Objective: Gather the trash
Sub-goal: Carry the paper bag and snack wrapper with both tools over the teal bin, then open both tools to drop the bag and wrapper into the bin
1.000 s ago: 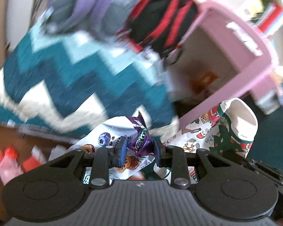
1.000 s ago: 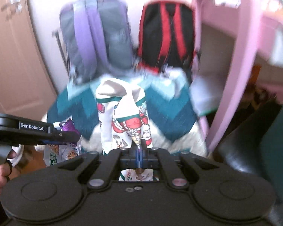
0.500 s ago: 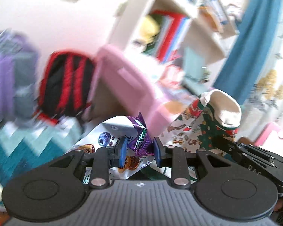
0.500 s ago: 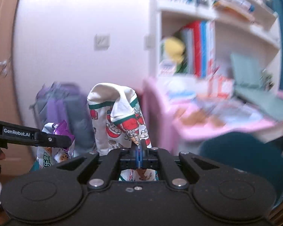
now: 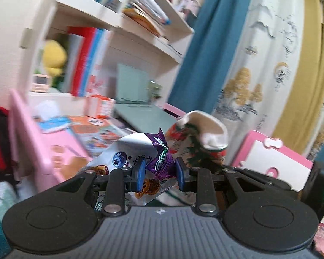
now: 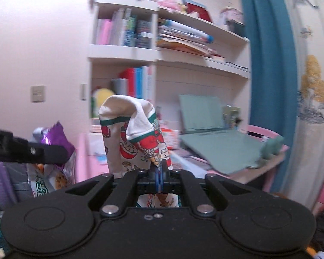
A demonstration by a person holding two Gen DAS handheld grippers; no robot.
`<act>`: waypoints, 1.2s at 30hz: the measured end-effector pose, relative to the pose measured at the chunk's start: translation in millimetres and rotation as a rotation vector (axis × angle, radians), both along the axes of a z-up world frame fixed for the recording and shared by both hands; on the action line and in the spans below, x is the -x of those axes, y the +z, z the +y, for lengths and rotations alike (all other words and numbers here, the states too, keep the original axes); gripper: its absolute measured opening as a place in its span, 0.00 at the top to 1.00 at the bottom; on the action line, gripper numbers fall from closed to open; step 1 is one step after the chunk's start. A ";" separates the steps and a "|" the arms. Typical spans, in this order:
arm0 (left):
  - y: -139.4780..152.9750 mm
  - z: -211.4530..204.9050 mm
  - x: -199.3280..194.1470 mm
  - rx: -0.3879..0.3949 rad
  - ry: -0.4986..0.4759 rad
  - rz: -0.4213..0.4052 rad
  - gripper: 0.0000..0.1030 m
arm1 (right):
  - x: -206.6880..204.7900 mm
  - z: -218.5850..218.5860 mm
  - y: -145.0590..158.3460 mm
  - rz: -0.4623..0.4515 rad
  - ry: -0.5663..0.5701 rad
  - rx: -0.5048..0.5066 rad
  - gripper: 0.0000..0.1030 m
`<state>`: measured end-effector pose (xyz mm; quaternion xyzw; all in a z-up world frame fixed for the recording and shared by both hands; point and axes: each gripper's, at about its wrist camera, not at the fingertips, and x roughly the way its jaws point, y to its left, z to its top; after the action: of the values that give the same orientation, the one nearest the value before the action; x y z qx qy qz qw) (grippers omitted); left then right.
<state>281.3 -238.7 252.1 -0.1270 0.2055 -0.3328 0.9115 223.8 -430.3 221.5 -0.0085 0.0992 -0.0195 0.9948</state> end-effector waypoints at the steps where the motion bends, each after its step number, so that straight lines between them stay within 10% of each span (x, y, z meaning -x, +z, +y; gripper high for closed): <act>1: -1.2 -11.8 -4.8 0.002 -0.018 0.003 0.72 | -1.4 -6.8 -2.1 0.007 -0.015 0.001 0.98; 13: -71.0 -77.8 -65.0 0.033 -0.114 0.157 0.72 | -36.6 -53.8 -71.5 0.150 -0.011 -0.107 0.98; 20: -120.4 -86.3 -87.5 -0.075 -0.097 0.258 0.72 | -61.0 -52.4 -106.5 0.297 0.021 -0.077 0.97; 36: -154.2 -92.3 -85.6 -0.199 -0.103 0.337 0.58 | -61.9 -48.3 -115.3 0.407 0.030 -0.034 0.75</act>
<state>367.0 -331.0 97.9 -0.0794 0.3932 -0.3313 0.8540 285.8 -478.7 106.2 0.0031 0.2985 -0.0009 0.9544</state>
